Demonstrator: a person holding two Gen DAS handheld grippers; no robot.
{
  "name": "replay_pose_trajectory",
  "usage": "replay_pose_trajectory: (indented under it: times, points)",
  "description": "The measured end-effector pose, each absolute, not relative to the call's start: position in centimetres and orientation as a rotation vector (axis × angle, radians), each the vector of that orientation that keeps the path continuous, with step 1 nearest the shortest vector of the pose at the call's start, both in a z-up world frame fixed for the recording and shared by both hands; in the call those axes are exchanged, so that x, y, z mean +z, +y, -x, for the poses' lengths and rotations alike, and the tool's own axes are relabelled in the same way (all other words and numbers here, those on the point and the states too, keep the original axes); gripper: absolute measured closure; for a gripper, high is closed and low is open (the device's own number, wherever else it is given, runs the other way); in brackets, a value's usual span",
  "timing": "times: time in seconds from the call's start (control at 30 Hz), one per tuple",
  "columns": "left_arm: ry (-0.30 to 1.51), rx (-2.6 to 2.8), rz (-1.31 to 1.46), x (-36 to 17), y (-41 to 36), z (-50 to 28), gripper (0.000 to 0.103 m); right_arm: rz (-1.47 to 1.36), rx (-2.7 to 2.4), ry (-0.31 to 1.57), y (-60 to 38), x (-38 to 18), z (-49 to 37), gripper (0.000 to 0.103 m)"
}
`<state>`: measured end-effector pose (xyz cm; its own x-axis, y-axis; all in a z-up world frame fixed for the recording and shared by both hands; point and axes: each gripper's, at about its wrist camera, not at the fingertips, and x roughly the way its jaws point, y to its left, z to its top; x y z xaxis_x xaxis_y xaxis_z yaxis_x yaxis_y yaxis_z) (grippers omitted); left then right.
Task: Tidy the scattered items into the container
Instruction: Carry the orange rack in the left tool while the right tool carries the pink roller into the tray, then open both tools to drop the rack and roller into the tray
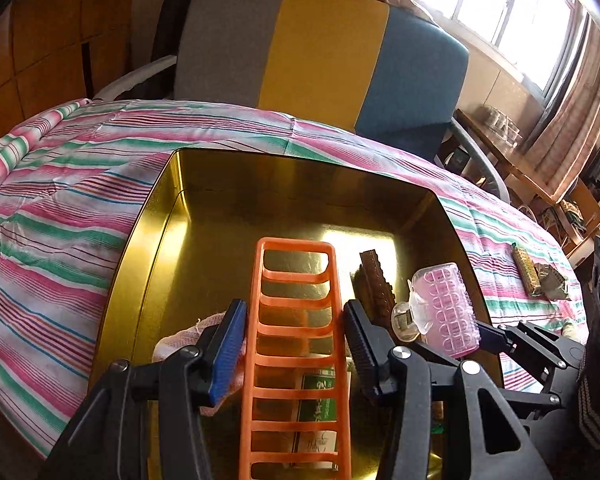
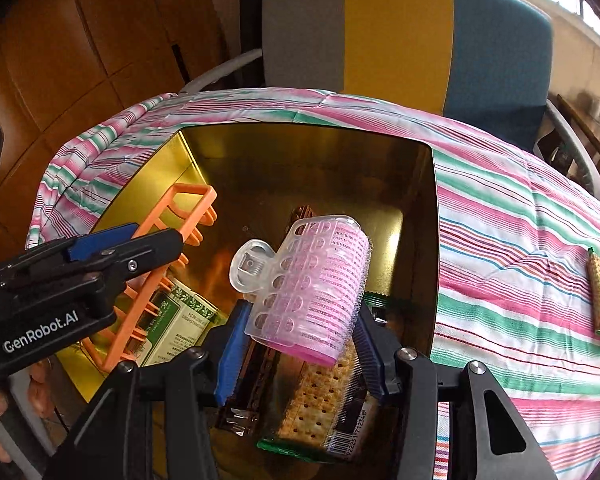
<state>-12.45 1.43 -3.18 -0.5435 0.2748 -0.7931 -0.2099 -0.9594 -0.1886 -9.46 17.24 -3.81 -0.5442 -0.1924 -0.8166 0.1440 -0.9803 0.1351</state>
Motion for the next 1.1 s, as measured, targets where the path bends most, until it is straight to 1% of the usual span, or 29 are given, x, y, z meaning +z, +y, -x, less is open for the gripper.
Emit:
replay_pose_trajectory:
  times: [0.13,0.17,0.2,0.23,0.4,0.57,0.63,0.7,0.8,0.97,1.1]
  points:
    - [-0.073,2.537,1.349,-3.4,1.8,13.3,0.052,-1.407,-2.600,-0.080,17.3,-4.1,9.7,0.049]
    - [-0.076,2.540,1.350,-3.3,1.7,13.3,0.052,-1.403,-2.602,-0.079,17.3,-4.1,9.5,0.045]
    - [-0.082,2.544,1.350,-3.2,1.5,13.1,0.049,-1.394,-2.608,-0.079,17.4,-3.9,9.3,0.042]
    - [-0.088,2.549,1.349,-3.1,1.3,13.0,0.045,-1.384,-2.613,-0.080,17.4,-3.8,9.1,0.042]
    - [-0.095,2.581,1.347,-2.4,0.4,11.7,0.041,-1.342,-2.651,-0.077,17.8,-3.0,7.9,0.038]
    - [-0.048,2.627,1.341,-2.0,0.2,9.7,0.040,-1.302,-2.684,-0.086,18.2,-2.1,6.3,0.037]
    - [-0.037,2.636,1.335,-1.9,0.4,8.8,0.040,-1.289,-2.690,-0.094,18.3,-1.8,5.6,0.036]
    - [-0.011,2.647,1.329,-1.8,0.6,7.9,0.040,-1.279,-2.700,-0.095,18.4,-1.5,4.9,0.032]
    - [0.019,2.663,1.312,-1.6,1.1,6.4,0.040,-1.272,-2.718,-0.085,18.4,-1.3,3.8,0.030]
    - [0.132,2.721,1.318,-1.3,2.0,4.4,0.040,-1.253,-2.755,-0.061,18.5,-0.7,2.1,0.026]
    - [0.123,2.720,1.315,-0.9,2.0,3.3,0.040,-1.226,-2.774,-0.055,18.7,-0.2,0.9,0.024]
